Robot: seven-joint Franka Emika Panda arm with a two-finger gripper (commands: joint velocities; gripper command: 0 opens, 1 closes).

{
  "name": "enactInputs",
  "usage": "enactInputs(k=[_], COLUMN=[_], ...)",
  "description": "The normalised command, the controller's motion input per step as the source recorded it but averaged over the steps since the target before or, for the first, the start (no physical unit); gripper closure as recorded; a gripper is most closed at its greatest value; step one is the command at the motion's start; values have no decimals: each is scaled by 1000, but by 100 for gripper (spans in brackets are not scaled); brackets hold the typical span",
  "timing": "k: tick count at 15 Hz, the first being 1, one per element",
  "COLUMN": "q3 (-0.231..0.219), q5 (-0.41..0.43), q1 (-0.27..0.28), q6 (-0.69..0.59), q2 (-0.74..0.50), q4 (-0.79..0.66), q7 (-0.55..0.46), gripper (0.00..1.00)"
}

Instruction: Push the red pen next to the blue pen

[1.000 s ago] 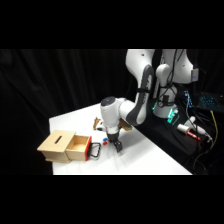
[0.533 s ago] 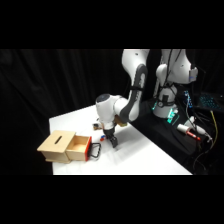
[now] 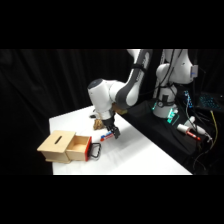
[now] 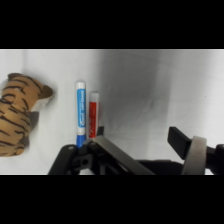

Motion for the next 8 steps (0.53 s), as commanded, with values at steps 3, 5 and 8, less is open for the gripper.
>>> enactInputs(k=[3,5,8], q3=[-2,-19,-22], q5=[35,31,59], q1=[44,55,55], q6=[-481,-375,-276], q2=[-489,-380,-232], q4=[46,90,118], q7=[-106,-67,-63], gripper=[0,0,0])
